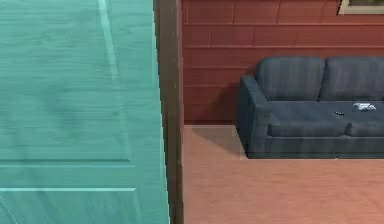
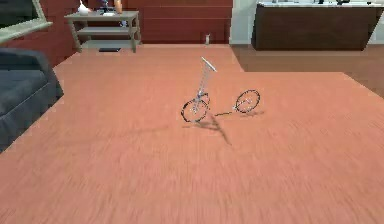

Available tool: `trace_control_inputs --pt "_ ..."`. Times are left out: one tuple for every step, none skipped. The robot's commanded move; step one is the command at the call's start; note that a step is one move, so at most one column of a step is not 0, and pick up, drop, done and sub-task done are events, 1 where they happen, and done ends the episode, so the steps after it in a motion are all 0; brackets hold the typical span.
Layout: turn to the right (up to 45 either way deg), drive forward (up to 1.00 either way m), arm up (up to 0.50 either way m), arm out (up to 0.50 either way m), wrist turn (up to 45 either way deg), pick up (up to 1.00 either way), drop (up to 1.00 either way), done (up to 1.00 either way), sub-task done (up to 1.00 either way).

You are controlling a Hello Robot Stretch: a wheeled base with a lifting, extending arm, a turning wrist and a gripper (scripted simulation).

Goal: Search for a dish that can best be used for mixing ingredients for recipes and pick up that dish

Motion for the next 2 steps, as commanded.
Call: trace_control_inputs --pt "45.0 0.0 0.0 0.0 0.0 0.0 0.0 0.0 0.0" --pt "18.0 0.0 0.0 0.0 0.0 0.0 0.0 0.0 0.0"
